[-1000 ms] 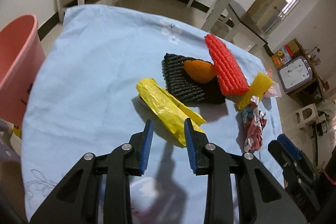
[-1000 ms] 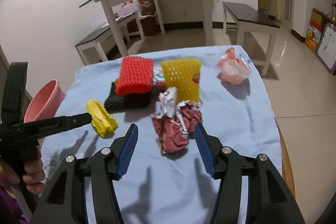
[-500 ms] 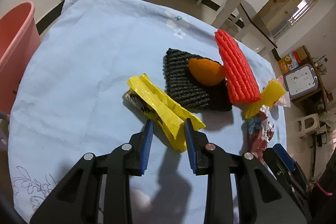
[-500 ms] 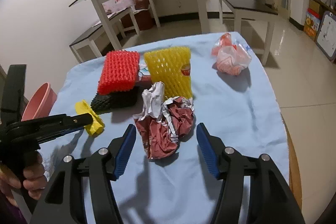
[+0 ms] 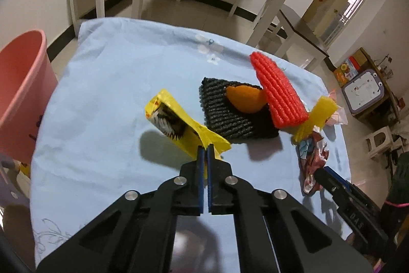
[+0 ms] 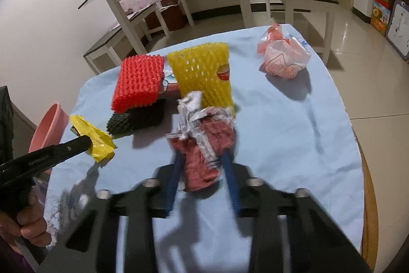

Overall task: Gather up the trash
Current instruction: 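Grasp the yellow plastic bag with left gripper while right gripper grasps red foil, then carry the yellow bag and red foil over the pink bin and release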

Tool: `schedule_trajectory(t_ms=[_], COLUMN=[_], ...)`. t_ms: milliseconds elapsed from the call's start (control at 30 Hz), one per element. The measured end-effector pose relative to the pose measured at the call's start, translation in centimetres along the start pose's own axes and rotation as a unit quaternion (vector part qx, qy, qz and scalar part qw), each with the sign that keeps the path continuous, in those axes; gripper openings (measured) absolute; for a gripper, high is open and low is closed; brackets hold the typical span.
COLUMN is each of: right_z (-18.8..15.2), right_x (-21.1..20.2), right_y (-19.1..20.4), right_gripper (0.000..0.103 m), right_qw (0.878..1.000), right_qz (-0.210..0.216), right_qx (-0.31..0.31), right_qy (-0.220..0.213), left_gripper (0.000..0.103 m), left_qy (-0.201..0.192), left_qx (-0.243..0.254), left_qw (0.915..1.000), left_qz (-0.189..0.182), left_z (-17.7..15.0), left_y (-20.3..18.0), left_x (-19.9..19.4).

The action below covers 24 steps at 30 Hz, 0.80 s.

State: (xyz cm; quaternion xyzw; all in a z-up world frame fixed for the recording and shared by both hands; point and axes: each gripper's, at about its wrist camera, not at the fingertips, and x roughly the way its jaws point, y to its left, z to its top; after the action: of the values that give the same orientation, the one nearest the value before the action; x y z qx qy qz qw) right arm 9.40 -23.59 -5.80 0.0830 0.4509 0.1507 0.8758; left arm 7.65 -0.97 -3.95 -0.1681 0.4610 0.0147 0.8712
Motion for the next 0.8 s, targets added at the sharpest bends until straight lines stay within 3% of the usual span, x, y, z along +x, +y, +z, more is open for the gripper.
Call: schedule_trajectory(t_ms=[133,367,800], right_z=[-0.2,-0.6,-0.9], right_x=[-0.8,-2.7,-3.1], right_y=[0.2,0.4,5.7], right_gripper=[0.019,0.017,0.017], right_qw=[1.0,1.0,0.996], right_qz=[-0.001,0.018,0.064], right_qx=[-0.009,-0.016,-0.066], right_qy=[-0.007,-0.019,-0.015], left_gripper=[0.001,0.001,0.001], left_qy=[-0.018,-0.028,-0.034], left_qx=[0.025,0.026,0.016], left_qw=[0.9995,0.9993,0.9985], left_qz=[0.008,0.002,0.04], left_z=[-0.2,-0.1,-1.1], left_y=[0.0,1.2,4.2], left_x=[-1.2,-2.8,-4.5])
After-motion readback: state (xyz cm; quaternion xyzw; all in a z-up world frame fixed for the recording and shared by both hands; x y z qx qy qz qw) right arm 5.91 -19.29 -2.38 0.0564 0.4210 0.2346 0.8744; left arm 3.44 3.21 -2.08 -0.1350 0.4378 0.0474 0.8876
